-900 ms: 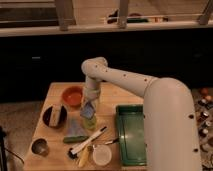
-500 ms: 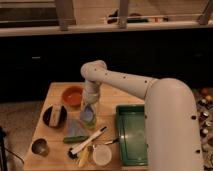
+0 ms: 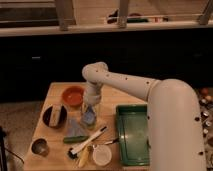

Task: Place sponge in plastic cup

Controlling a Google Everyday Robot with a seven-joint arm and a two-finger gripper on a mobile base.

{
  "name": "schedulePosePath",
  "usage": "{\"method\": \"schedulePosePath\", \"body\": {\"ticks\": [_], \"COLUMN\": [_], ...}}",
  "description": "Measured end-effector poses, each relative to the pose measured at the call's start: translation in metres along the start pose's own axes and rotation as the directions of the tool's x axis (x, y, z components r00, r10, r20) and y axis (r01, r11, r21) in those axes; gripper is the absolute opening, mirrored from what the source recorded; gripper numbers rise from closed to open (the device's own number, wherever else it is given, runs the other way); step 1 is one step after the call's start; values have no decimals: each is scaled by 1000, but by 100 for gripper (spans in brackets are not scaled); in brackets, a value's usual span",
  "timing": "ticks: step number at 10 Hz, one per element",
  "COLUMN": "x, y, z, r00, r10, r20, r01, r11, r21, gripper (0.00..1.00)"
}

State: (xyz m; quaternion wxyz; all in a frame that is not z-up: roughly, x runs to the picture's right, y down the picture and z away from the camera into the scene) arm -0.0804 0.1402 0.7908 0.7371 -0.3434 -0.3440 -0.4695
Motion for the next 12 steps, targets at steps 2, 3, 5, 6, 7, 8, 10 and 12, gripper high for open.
{"method": "schedulePosePath", "body": {"ticks": [2, 3, 5, 6, 7, 8, 10, 12], "x": [-3, -4, -6, -7, -8, -8, -10, -10], "y": [1, 1, 1, 1, 1, 1, 1, 2], "z": [0, 1, 1, 2, 1, 2, 1, 1], "r00": [1000, 1000, 1000, 1000, 1000, 1000, 1000, 1000], "r10": [-5, -7, -10, -12, -13, -14, -12, -11], "r20": [3, 5, 6, 6, 6, 6, 4, 3], "r01": [5, 7, 10, 12, 13, 14, 12, 11], "r11": [1000, 1000, 1000, 1000, 1000, 1000, 1000, 1000], "r21": [-4, -6, -8, -10, -11, -12, -15, -14], "gripper": [52, 61, 78, 80, 80, 80, 80, 80]}}
